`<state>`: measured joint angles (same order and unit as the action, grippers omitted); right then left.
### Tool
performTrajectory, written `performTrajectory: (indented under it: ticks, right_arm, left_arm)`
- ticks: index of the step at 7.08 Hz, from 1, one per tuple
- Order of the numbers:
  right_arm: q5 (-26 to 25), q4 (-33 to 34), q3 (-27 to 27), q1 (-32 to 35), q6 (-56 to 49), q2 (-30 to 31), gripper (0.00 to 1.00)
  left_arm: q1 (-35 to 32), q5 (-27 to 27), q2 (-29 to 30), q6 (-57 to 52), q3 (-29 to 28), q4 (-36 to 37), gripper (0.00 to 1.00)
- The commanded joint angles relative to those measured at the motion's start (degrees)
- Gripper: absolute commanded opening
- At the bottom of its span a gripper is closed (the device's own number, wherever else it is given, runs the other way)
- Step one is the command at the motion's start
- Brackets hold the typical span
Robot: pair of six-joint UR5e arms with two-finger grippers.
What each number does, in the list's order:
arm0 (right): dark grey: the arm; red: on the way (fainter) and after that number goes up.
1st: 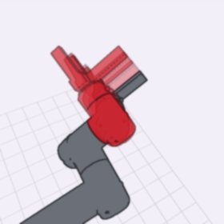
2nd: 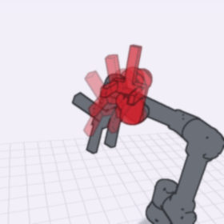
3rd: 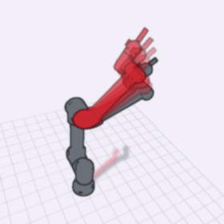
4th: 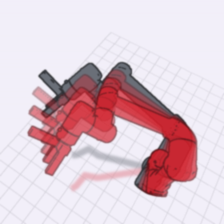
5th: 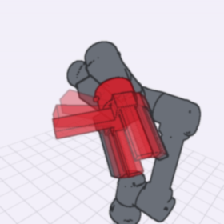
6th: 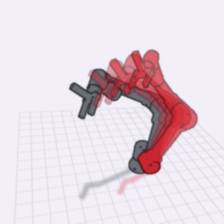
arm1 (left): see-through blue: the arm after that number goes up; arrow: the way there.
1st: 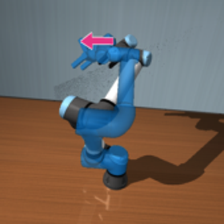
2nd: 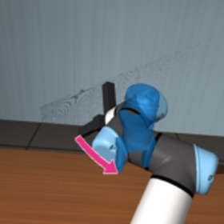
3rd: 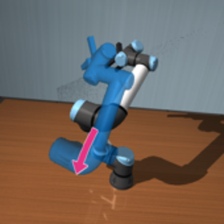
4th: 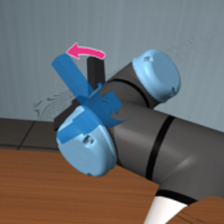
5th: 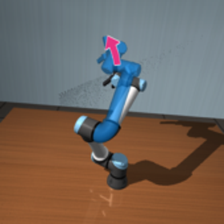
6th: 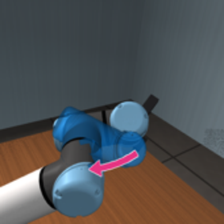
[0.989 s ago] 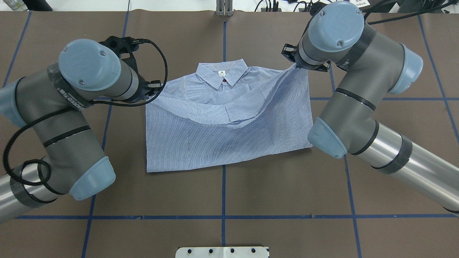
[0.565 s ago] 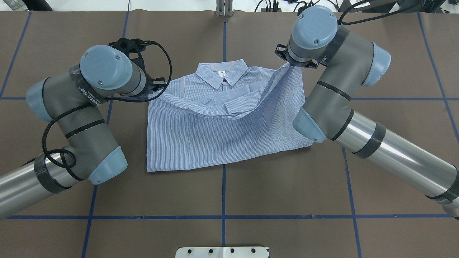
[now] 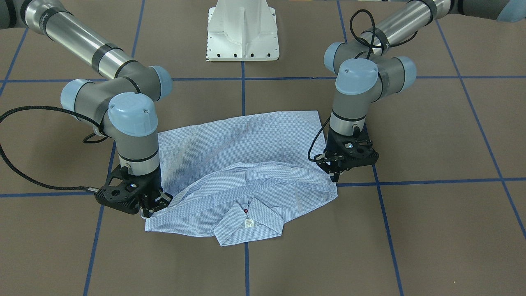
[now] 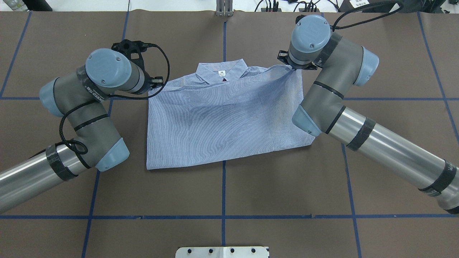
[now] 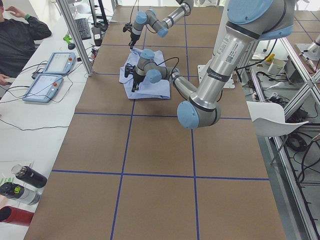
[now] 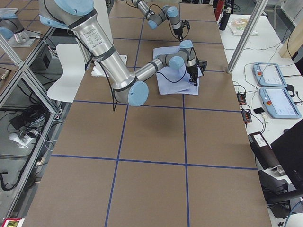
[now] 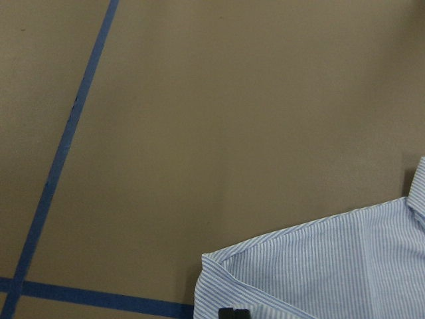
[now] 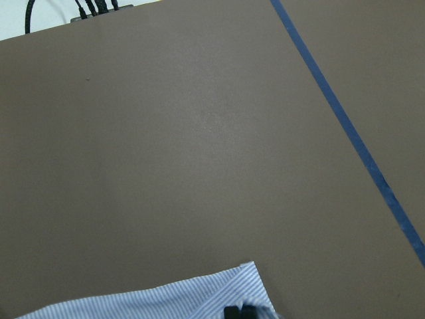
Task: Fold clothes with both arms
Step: 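Release the hem at the collar and raise both grippers away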
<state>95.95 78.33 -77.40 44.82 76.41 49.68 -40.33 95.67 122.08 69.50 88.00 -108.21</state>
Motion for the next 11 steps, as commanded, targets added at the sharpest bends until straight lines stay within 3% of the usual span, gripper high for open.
performTrajectory:
  ticks: [1,2,3,4,7,9,11]
  right_arm:
    - [0.6,-0.4,0.8,0.4,-1.4,0.0,0.0]
    - [0.7,-0.5,0.8,0.4,-2.7,0.0,0.0]
    - [0.9,-0.4,0.8,0.4,-4.0,0.1,0.43]
    - [1.1,-0.4,1.1,0.5,-9.1,-0.2,0.99]
    - [14.6,-0.1,1.0,8.1,-18.6,0.1,1.0]
    - [18.5,0.0,1.0,10.6,-24.1,0.7,1.0]
    - [24.3,0.2,0.9,14.4,-31.8,2.6,1.0]
  left_arm:
    - [-0.1,0.2,0.0,-0.1,-0.9,-0.8,0.0]
    - [-0.4,0.3,0.0,-2.9,-0.9,-0.8,0.0]
    - [-1.4,0.4,0.0,-5.1,-0.9,-1.1,0.29]
    - [-1.9,3.4,0.0,-5.2,-0.9,-3.6,0.99]
    - [-7.5,16.5,-1.9,-14.8,1.5,-4.1,1.0]
    - [-7.0,20.8,-6.7,-13.5,8.3,-4.2,1.0]
    - [-3.3,20.9,-11.1,-7.4,14.9,-4.9,1.0]
